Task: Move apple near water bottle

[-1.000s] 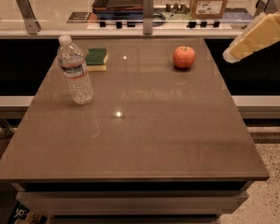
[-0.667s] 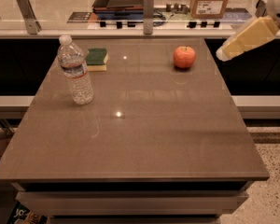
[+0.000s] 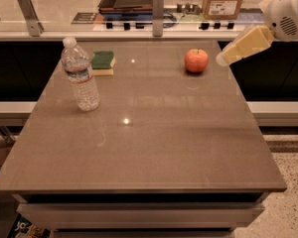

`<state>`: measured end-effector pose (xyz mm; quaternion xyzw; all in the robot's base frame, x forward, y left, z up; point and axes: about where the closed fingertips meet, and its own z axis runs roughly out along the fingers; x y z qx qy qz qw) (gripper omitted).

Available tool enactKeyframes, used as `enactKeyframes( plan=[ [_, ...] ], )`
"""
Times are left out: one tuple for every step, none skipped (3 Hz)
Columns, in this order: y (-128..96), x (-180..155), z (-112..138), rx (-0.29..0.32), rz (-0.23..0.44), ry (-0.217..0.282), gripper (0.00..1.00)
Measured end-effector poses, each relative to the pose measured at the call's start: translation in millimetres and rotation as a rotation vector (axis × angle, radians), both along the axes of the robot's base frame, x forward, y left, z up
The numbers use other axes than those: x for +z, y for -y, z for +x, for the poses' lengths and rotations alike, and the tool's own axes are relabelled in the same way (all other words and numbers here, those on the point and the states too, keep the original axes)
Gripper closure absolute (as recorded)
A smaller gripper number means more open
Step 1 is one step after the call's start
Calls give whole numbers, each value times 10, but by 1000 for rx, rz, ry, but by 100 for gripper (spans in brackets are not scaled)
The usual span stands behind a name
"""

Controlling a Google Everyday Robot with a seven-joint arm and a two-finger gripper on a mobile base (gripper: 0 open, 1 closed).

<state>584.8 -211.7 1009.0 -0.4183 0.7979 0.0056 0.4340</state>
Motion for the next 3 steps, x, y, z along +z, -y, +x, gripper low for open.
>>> enactKeyframes(
  plan=[
    [-101, -168, 190, 14, 27, -8, 0],
    [-186, -345, 385, 38, 68, -10, 0],
    [-234, -505, 580, 60, 124, -12, 0]
  ],
)
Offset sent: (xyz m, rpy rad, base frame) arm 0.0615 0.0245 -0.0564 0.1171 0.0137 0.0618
